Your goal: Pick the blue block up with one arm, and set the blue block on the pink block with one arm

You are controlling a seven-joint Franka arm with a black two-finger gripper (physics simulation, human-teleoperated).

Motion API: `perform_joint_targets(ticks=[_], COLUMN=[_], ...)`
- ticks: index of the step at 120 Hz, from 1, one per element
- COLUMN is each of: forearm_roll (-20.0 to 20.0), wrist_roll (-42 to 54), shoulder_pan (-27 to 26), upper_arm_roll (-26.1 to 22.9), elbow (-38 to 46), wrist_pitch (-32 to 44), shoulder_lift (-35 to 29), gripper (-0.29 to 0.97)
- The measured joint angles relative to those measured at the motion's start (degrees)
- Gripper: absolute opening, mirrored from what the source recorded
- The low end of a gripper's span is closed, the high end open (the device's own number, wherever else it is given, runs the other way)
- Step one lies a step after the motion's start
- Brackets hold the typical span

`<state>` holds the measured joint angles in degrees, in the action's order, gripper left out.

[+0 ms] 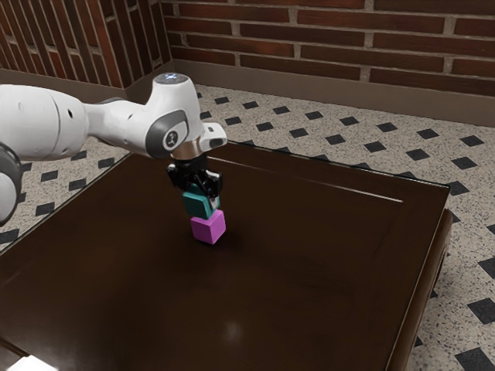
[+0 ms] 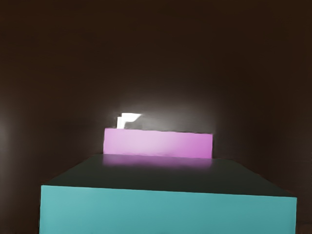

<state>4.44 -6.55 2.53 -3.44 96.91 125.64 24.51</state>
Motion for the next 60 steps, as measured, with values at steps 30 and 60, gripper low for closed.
perform_joint_targets(ticks=[30, 60], forearm_roll=[-0.72, -7.44], wrist_roll=[-0.12, 0.11], shoulder_pan=[0.28, -3.59], upper_arm_roll=[-0.16, 8.45], elbow=[-1.01, -3.1], wrist_pitch=[-1.85, -23.04], shoulder_lift=[-1.33, -25.93], gripper=[0.56, 0.64])
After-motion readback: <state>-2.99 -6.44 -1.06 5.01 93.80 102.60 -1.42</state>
